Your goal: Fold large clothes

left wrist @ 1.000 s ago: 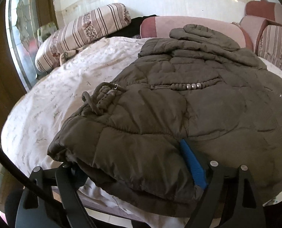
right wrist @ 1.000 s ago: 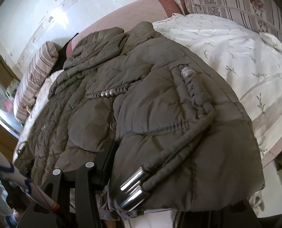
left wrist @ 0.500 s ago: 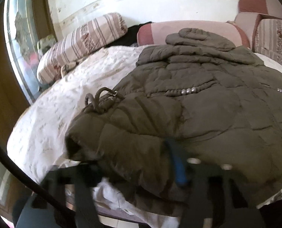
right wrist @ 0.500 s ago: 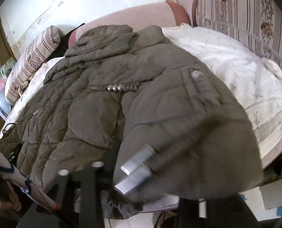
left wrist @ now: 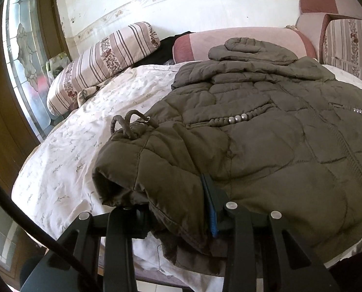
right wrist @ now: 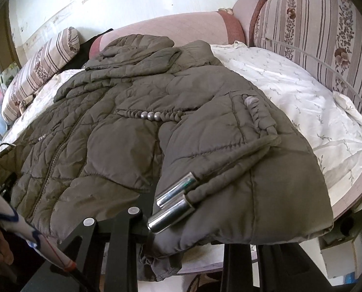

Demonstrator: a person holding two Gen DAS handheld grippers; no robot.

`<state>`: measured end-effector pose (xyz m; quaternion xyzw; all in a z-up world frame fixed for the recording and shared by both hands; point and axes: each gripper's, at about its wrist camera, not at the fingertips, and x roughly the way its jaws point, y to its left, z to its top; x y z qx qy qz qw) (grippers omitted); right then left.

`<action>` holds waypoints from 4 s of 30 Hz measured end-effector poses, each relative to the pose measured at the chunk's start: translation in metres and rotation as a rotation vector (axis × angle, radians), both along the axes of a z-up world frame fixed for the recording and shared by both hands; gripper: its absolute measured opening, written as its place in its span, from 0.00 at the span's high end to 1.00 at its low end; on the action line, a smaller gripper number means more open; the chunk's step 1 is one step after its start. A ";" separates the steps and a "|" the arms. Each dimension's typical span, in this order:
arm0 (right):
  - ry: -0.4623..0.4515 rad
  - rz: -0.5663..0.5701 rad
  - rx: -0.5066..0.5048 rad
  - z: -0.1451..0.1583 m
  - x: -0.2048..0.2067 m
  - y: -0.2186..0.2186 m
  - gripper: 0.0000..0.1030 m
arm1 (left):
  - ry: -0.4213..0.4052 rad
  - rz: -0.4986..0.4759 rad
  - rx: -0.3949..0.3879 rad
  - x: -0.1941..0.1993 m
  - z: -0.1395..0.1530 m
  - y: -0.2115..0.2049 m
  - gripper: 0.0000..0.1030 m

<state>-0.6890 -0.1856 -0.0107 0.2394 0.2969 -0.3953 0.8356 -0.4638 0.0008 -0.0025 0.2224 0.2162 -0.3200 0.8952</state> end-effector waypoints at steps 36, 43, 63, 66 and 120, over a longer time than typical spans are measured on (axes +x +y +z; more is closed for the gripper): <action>-0.046 0.005 -0.043 0.033 -0.024 0.009 0.75 | 0.021 0.002 -0.046 -0.023 0.040 0.015 0.79; -0.051 0.017 -0.053 0.043 -0.031 0.008 0.75 | 0.032 0.001 -0.071 -0.023 0.050 0.019 0.79; -0.137 0.030 -0.129 0.100 -0.066 0.016 0.77 | 0.037 -0.030 -0.173 -0.029 0.104 0.045 0.79; -0.150 0.032 -0.141 0.111 -0.070 0.016 0.77 | 0.040 -0.035 -0.193 -0.026 0.114 0.048 0.79; -0.335 -0.075 0.036 0.234 0.085 -0.273 0.78 | -0.059 0.006 -0.319 0.152 0.282 -0.165 0.39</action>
